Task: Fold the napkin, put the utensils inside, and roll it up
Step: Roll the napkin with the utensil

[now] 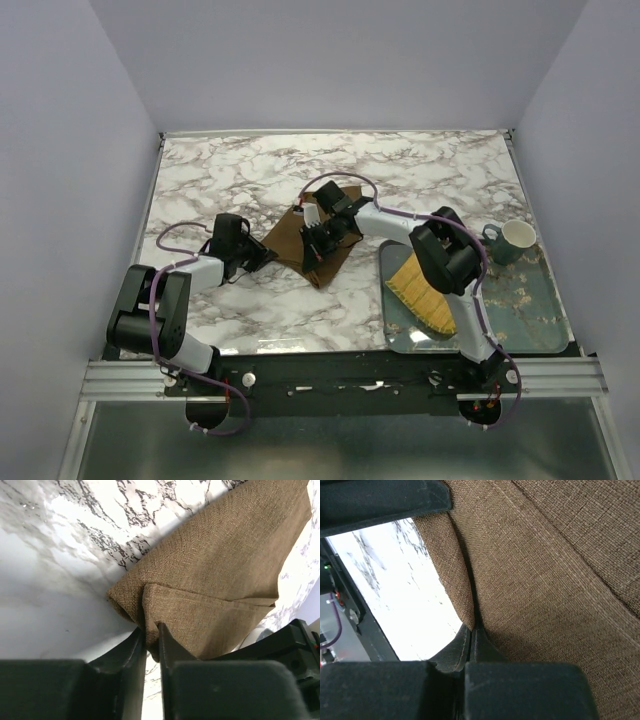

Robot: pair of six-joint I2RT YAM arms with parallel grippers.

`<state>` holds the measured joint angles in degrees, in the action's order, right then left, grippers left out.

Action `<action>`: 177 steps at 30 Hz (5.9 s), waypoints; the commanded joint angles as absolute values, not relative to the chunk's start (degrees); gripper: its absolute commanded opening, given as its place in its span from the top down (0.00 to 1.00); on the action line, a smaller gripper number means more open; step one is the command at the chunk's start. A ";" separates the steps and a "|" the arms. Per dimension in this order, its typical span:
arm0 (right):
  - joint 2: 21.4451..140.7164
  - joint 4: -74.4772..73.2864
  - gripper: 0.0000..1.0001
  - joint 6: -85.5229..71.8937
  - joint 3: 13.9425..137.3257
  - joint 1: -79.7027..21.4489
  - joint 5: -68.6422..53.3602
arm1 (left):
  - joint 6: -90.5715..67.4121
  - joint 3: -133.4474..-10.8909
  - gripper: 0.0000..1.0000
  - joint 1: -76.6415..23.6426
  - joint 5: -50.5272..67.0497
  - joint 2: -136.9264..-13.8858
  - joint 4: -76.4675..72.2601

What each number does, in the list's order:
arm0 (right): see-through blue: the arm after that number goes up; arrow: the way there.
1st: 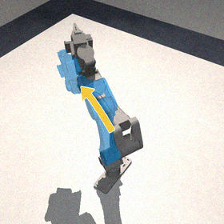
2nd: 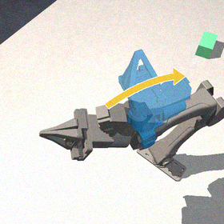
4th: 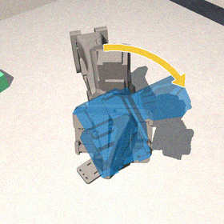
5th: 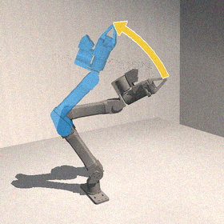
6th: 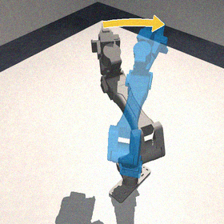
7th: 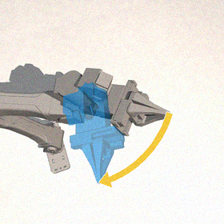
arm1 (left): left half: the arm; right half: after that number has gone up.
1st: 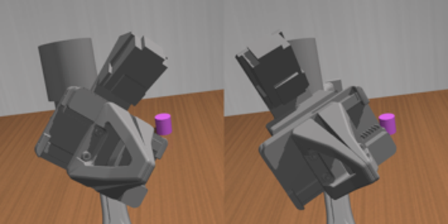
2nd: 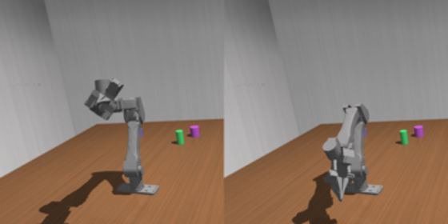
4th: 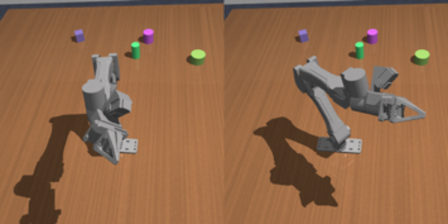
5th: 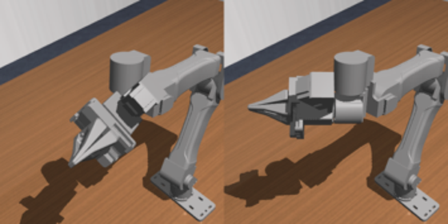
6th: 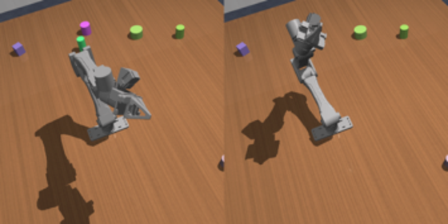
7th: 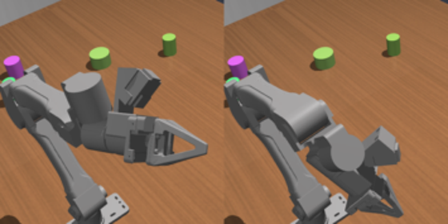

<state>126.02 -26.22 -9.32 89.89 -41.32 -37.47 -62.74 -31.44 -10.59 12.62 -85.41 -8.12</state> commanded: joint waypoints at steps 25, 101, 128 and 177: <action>120.85 -32.17 0.28 -2.99 94.93 -57.82 9.12 | -62.14 -37.44 1.00 -10.72 14.06 -86.92 3.51; 135.17 -13.80 0.99 -21.01 87.89 -38.76 -52.38 | -54.75 -34.37 0.33 -13.53 15.04 -69.17 14.07; 135.53 -15.99 0.99 -17.14 88.42 -38.41 -50.19 | -54.58 -40.51 0.85 -12.74 11.08 -79.53 10.20; 135.88 -22.15 0.99 -15.82 92.11 -38.50 -46.49 | -54.49 -34.89 1.00 -14.77 20.84 -85.60 -4.57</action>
<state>132.64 -18.85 -17.89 91.59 -38.61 -51.42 -54.50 -34.26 -14.66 22.06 -83.11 -1.72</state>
